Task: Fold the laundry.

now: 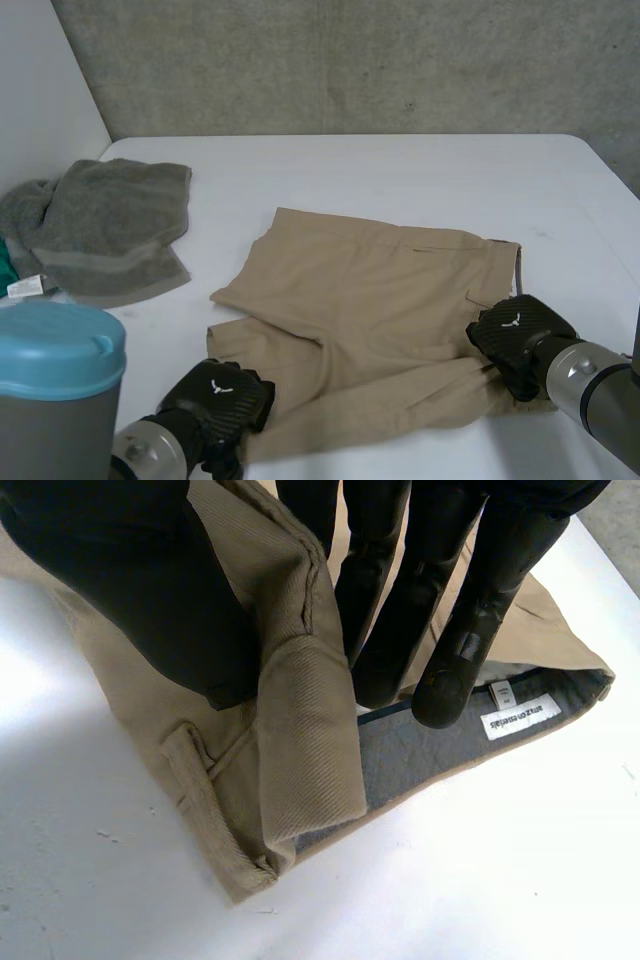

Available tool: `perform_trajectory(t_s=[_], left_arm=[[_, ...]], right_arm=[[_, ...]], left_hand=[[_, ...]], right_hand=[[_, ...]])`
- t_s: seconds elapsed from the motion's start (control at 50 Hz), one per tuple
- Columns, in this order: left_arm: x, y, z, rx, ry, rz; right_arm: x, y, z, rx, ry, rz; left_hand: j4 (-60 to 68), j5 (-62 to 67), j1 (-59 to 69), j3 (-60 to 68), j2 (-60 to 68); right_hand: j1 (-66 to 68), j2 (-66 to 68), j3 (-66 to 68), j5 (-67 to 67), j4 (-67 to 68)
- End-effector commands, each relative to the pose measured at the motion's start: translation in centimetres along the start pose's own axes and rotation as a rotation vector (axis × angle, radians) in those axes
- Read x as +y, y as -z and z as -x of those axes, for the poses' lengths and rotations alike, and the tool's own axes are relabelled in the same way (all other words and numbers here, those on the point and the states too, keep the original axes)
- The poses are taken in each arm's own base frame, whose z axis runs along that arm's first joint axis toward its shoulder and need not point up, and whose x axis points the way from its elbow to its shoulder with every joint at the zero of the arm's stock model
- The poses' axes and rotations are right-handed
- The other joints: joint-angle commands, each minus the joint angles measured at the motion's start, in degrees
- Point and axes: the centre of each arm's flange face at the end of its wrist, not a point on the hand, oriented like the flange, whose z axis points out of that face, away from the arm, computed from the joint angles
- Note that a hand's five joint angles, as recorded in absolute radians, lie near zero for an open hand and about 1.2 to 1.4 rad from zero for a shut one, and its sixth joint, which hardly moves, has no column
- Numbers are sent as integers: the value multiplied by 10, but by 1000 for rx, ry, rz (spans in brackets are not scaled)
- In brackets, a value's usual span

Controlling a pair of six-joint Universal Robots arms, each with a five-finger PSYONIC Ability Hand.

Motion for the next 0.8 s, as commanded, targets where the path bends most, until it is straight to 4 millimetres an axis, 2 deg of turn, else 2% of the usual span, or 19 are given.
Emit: perform_trajectory(t_s=[0.02, 0.1, 0.14, 0.2, 0.28, 0.34, 0.4, 0.44, 0.46, 0.6, 0.8], left_arm=[[-14, -34, 11, -107, -2, -115], [-34, -47, 17, -147, -21, -200], [-55, -58, 22, -174, -56, -280], [-66, -73, 26, -189, -93, -303], [-55, -77, 17, -154, -122, -225], [-52, -68, 11, -127, -120, -199], [-60, -55, 12, -137, -117, -236], [-62, -49, 15, -145, -113, -249], [-63, -45, 15, -150, -121, -256], [-54, -43, 14, -149, -122, -219], [-36, -45, 7, -117, -137, -154]], right_arm=[[-5, -1, -4, 16, 2, -20], [-13, -2, -10, 40, 8, -50], [-18, -3, -13, 49, 7, -66], [-25, -6, -19, 69, -10, -92], [-23, -13, -18, 56, -23, -70], [-20, -14, -15, 43, -31, -63], [-16, -14, -15, 41, -37, -52], [-15, -14, -15, 40, -37, -47], [-15, -14, -15, 40, -37, -47], [-9, -13, -10, 27, -42, -29], [-6, -14, -9, 32, -43, -31]], left_hand=[[437, 435, 429, 436, 429], [437, 435, 429, 436, 429], [437, 435, 429, 436, 429], [437, 435, 429, 436, 429], [437, 435, 429, 436, 429], [437, 435, 429, 436, 429], [437, 435, 429, 436, 429], [215, 213, 206, 214, 207], [43, 42, 35, 43, 36], [1, 0, -7, 0, -6], [22, 20, 13, 21, 14]], right_hand=[[229, 123, 117, 140, 118], [229, 123, 117, 140, 118], [229, 123, 117, 140, 118], [229, 123, 117, 140, 118], [229, 123, 117, 140, 118], [229, 123, 117, 140, 118], [229, 123, 117, 140, 118], [229, 123, 117, 140, 118], [229, 123, 117, 140, 118], [229, 123, 117, 140, 118], [229, 123, 117, 140, 118]])
